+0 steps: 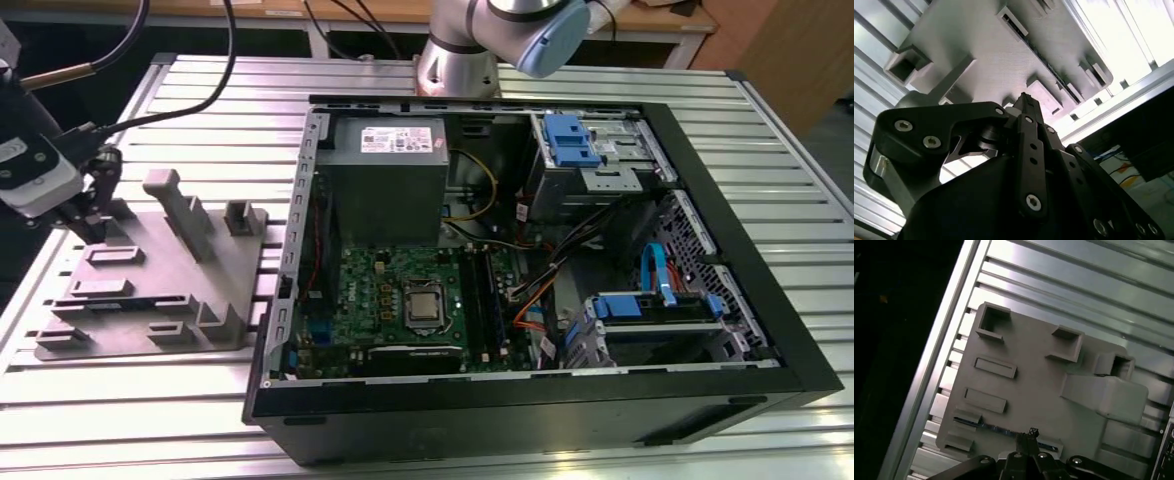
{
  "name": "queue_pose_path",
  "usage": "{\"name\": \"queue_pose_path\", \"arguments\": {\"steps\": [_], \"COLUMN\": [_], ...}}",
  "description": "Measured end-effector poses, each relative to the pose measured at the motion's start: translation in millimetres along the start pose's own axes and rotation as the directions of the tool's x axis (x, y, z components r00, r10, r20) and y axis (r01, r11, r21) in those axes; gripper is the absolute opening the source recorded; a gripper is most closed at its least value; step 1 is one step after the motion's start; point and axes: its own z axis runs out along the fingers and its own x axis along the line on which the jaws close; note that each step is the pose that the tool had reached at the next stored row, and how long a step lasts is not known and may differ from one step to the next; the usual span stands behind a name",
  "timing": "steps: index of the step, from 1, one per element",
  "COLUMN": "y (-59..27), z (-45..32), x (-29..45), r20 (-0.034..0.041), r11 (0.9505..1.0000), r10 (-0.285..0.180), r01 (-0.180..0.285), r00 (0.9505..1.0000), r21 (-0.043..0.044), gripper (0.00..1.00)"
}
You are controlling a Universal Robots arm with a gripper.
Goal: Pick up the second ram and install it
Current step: 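Pick up the second ram and move it above second insertion slot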
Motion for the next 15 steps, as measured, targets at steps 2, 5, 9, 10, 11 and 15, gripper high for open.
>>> {"name": "queue_pose_path", "arguments": {"steps": [2,5,9,10,11,15], "y": [0.0,-0.1,-0.1,-0.1,-0.1,-0.2], "z": [0.6,1.4,2.6,2.8,3.0,3.9], "x": [0.0,0.0,0.1,0.1,0.1,0.1], "r20": [-0.0016,-0.0039,-0.0068,-0.0076,-0.0082,-0.0109], "r11": [0.9993,0.9959,0.9865,0.9834,0.98,0.9627], "r10": [-0.037,-0.091,-0.164,-0.181,-0.199,-0.271], "r01": [0.037,0.091,0.164,0.181,0.199,0.27], "r00": [0.9993,0.9959,0.9865,0.9834,0.98,0.9627], "r21": [-0.0009,-0.0024,-0.0046,-0.0051,-0.0057,-0.0082], "gripper": [0.1,0.1,0.1,0.1,0.1,0.1]}}
